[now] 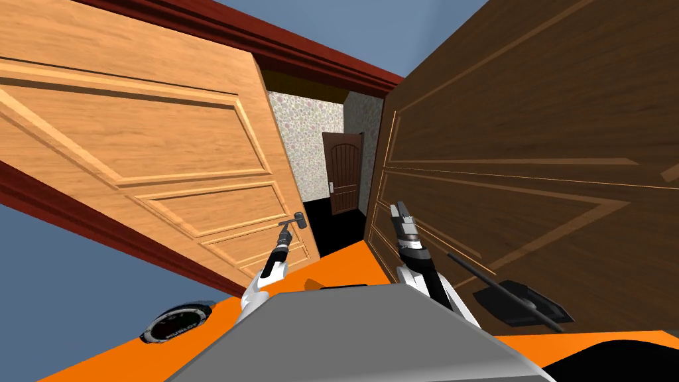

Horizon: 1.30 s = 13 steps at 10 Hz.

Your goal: Pull the door open

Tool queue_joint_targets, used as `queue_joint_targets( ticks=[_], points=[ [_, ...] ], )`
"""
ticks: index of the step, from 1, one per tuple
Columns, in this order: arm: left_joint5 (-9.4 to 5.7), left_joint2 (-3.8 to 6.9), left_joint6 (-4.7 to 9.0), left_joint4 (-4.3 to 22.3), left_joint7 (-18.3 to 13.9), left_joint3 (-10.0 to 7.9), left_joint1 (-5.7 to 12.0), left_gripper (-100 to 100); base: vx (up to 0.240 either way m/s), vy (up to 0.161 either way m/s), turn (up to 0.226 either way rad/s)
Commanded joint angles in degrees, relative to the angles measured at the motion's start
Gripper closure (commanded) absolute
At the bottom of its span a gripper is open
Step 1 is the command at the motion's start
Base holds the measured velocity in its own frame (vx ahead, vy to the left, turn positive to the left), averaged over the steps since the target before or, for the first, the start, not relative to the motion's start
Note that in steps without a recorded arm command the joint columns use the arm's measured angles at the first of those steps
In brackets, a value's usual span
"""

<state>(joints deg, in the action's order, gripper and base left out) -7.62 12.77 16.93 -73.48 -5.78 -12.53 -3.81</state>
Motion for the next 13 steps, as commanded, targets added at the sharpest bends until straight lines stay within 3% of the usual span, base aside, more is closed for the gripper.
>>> queue_joint_targets(
  ticks=[1, 5, 6, 7, 12, 13],
  points=[
    [-0.64, 1.44, 0.71, 1.2, -1.0, -0.97, -0.34, -100, 0.188, 0.005, -0.152],
    [-2.25, 5.29, 1.96, 3.9, -3.4, -3.12, -1.03, -100, 0.21, 0.01, -0.133],
    [-2.02, 4.74, 1.77, 3.3, -3.1, -2.77, -1.12, -100, 0.086, 0.011, -0.015],
    [-2.02, 4.74, 1.77, 3.3, -3.1, -2.77, -1.12, 100, -0.02, -0.007, 0.032],
    [-2.02, 4.74, 1.77, 3.3, -3.1, -2.77, -1.12, 100, -0.014, -0.001, -0.007],
    [-2.1, 5.39, 2.15, 3.3, -3.8, -1.9, -1.57, 100, -0.133, 0.053, -0.131]
  ],
)
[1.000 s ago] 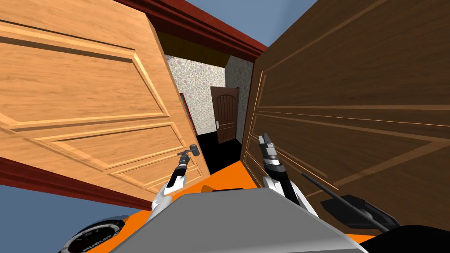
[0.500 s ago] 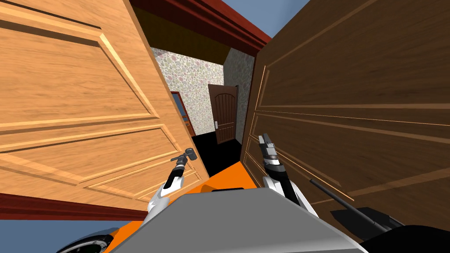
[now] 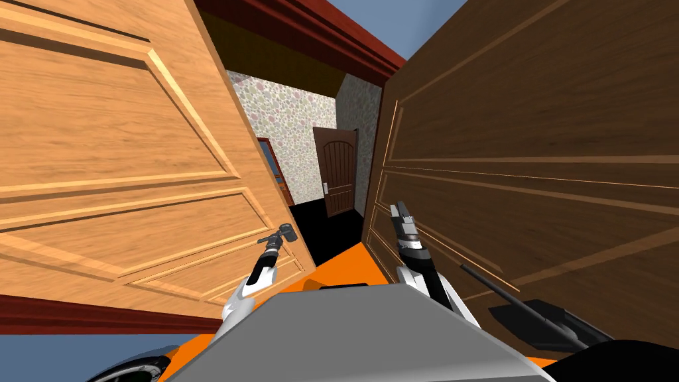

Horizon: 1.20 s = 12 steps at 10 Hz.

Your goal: Pull the door open

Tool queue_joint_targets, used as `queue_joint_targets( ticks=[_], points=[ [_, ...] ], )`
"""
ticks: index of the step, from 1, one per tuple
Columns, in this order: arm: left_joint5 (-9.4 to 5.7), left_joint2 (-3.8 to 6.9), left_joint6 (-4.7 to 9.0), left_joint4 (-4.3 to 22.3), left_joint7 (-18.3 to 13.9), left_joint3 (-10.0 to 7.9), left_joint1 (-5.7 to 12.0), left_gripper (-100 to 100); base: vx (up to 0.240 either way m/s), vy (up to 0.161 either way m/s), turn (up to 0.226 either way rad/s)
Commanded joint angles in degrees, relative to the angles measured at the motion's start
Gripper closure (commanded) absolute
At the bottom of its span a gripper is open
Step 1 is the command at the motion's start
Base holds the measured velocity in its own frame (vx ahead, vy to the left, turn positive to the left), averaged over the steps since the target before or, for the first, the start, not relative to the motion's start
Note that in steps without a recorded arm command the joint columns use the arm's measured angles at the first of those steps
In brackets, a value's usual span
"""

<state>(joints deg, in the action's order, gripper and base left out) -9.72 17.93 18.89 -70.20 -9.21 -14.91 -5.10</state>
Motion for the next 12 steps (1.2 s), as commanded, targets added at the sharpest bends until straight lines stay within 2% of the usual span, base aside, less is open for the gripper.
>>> queue_joint_targets(
  ticks=[1, 8, 9, 10, 12],
  points=[
    [-0.03, 0.43, 0.32, 0.0, -0.6, 0.68, -0.41, 100, -0.177, 0.067, -0.137],
    [-0.48, 4.03, 2.54, -0.6, -4.3, 4.44, -2.61, 100, -0.213, 0.03, -0.128],
    [-0.52, 4.34, 2.74, -0.7, -4.6, 4.77, -2.8, 100, -0.205, 0.032, -0.106],
    [-0.47, 3.98, 2.55, -0.5, -4.3, 4.73, -2.56, 100, -0.082, 0.006, -0.039],
    [-0.49, 5.02, 3.37, -1.1, -5.5, 6.06, -3.8, 100, -0.19, 0.037, -0.132]
  ],
)
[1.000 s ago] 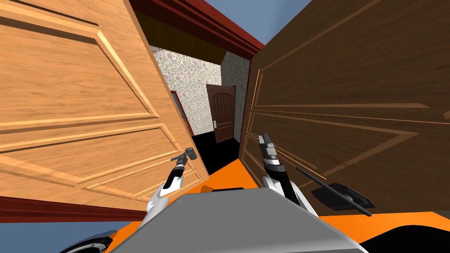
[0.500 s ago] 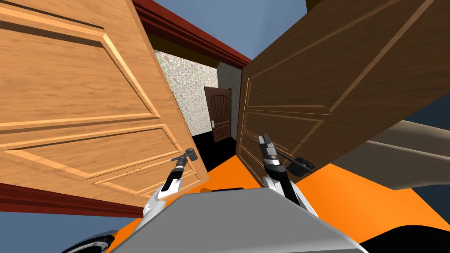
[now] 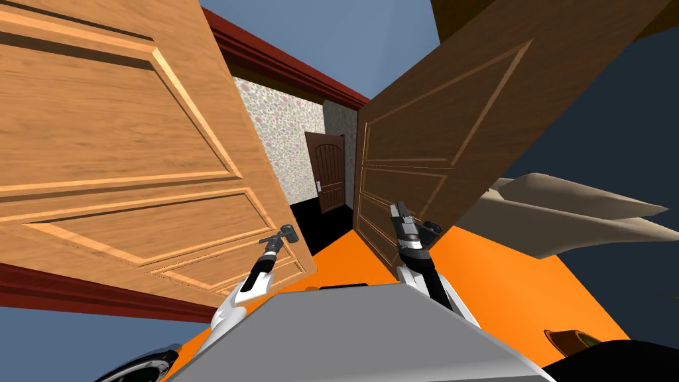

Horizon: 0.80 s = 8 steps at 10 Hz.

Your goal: Pull the door open

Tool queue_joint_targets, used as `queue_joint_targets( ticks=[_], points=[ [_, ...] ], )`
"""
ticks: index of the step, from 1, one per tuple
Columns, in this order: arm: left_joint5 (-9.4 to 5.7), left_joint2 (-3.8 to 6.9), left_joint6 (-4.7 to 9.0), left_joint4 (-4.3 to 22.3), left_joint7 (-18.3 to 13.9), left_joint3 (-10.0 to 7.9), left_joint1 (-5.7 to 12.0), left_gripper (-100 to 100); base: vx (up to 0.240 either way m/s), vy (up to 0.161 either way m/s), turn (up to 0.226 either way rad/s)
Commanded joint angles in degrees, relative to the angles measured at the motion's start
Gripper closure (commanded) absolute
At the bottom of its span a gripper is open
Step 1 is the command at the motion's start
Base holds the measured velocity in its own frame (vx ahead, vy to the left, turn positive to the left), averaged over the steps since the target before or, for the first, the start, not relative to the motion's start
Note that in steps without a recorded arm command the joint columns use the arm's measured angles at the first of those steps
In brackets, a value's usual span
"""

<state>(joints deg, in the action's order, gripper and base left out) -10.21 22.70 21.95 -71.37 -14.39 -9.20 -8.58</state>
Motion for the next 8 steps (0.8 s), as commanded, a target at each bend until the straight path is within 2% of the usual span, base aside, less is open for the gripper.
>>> queue_joint_targets(
  ticks=[1, 4, 6, 7, 8],
  points=[
    [-0.01, 0.72, 0.65, -0.2, -0.8, 0.8, -0.79, 100, -0.216, 0.041, -0.122],
    [-0.12, 2.73, 2.12, -1.5, -2.7, 2.67, -2.74, 100, -0.251, 0.034, -0.129],
    [-0.17, 3.65, 2.8, -2.0, -3.6, 3.53, -3.64, 100, -0.22, 0.053, -0.116],
    [-0.1, 3.19, 2.48, -1.7, -3.2, 3.48, -3.28, 100, -0.097, 0.009, -0.038],
    [-0.13, 4.13, 3.56, -2.0, -4.2, 4.35, -4.58, 100, -0.164, 0.023, -0.155]
  ],
)
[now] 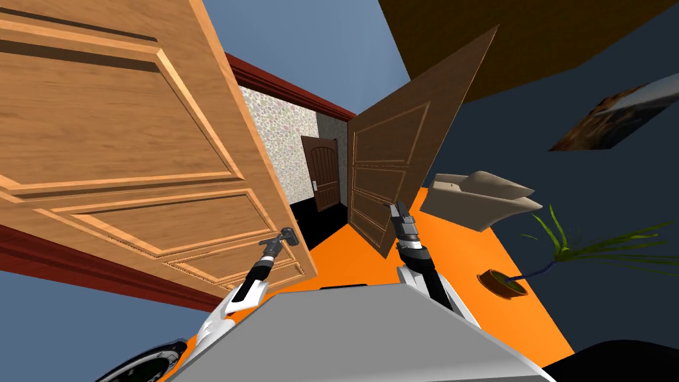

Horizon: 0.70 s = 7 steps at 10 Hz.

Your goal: Pull the door open

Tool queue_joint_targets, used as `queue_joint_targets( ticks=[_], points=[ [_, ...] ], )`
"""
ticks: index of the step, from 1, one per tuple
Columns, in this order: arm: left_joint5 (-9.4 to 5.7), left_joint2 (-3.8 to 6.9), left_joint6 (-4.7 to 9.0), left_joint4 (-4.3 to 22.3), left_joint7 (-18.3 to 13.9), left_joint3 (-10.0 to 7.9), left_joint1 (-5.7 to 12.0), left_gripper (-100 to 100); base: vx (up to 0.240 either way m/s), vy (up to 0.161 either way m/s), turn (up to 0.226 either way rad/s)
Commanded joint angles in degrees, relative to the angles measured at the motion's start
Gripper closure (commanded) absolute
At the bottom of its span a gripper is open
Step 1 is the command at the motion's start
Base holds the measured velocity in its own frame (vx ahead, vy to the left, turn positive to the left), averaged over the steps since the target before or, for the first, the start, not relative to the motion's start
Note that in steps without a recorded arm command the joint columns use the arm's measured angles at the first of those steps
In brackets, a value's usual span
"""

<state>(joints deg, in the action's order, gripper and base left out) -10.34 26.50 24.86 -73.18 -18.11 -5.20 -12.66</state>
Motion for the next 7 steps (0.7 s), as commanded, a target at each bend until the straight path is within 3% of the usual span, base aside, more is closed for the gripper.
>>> queue_joint_targets(
  ticks=[1, 7],
  points=[
    [-0.05, 0.9, 1.24, -0.5, -0.9, 0.68, -1.11, 100, -0.243, 0.055, -0.144],
    [-0.36, 4.78, 5.3, -2.3, -4.2, 2.94, -5.34, 100, -0.212, 0.056, -0.132]
  ],
)
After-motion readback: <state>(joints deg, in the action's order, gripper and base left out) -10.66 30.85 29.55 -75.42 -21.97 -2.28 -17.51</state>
